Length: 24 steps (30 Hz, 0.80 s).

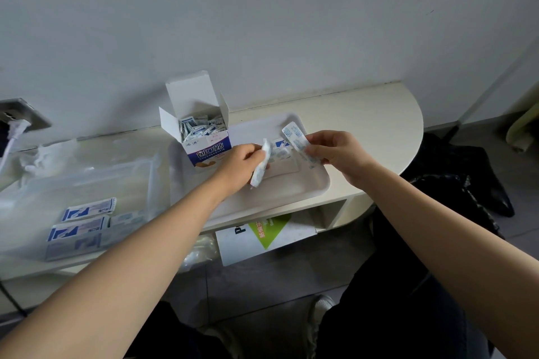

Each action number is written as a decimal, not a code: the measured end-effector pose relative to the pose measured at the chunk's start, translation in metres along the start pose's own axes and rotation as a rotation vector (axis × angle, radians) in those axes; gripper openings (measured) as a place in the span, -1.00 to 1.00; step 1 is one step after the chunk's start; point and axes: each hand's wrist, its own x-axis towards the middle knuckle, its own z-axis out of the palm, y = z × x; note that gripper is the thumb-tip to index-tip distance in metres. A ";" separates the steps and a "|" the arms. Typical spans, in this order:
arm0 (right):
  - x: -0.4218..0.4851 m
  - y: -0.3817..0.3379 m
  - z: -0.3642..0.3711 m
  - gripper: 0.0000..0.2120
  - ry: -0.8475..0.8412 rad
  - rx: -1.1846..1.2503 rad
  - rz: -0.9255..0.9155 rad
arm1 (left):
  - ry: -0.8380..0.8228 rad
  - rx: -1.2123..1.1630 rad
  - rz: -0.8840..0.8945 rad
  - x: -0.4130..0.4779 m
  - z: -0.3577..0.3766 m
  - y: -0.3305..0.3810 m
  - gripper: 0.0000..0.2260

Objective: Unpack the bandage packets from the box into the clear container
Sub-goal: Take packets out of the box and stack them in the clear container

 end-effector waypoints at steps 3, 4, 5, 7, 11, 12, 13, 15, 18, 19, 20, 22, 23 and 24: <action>-0.001 -0.001 0.008 -0.86 -0.030 0.004 0.023 | -0.028 -0.124 -0.134 -0.003 0.002 -0.003 -0.73; -0.002 -0.002 0.010 -0.86 -0.046 0.018 0.038 | -0.028 -0.153 -0.151 -0.004 0.003 -0.004 -0.73; -0.003 -0.003 0.013 -0.87 -0.060 0.040 0.057 | -0.018 -0.184 -0.162 -0.004 0.004 -0.005 -0.74; -0.005 -0.005 0.018 -0.87 -0.077 0.102 0.101 | 0.028 -0.259 -0.173 -0.006 0.007 -0.006 -0.76; -0.009 -0.006 0.032 -0.85 -0.115 0.177 0.192 | 0.141 -0.419 -0.215 -0.006 0.015 -0.008 -0.80; -0.009 -0.004 0.036 -0.85 -0.132 0.184 0.212 | 0.166 -0.464 -0.235 -0.006 0.016 -0.009 -0.80; -0.010 -0.003 0.041 -0.85 -0.147 0.184 0.223 | 0.178 -0.507 -0.261 -0.005 0.019 -0.009 -0.81; -0.010 0.001 0.050 -0.87 -0.149 0.168 0.230 | 0.179 -0.609 -0.312 -0.009 0.023 -0.005 -0.81; -0.008 0.004 0.059 -0.89 -0.120 0.125 0.210 | 0.193 -0.707 -0.339 -0.012 0.025 0.000 -0.83; -0.006 0.005 0.061 -0.90 -0.121 0.105 0.206 | 0.198 -0.727 -0.333 -0.013 0.025 0.002 -0.84; -0.006 0.005 0.061 -0.91 -0.130 0.075 0.200 | 0.200 -0.755 -0.322 -0.015 0.024 0.003 -0.85; -0.006 0.002 0.061 -0.93 -0.161 0.000 0.176 | 0.182 -0.789 -0.284 -0.019 0.021 0.004 -0.86; -0.007 0.001 0.061 -0.92 -0.169 -0.028 0.161 | 0.171 -0.796 -0.260 -0.021 0.019 0.004 -0.87; -0.007 -0.001 0.060 -0.91 -0.170 -0.045 0.145 | 0.169 -0.802 -0.240 -0.022 0.016 0.004 -0.88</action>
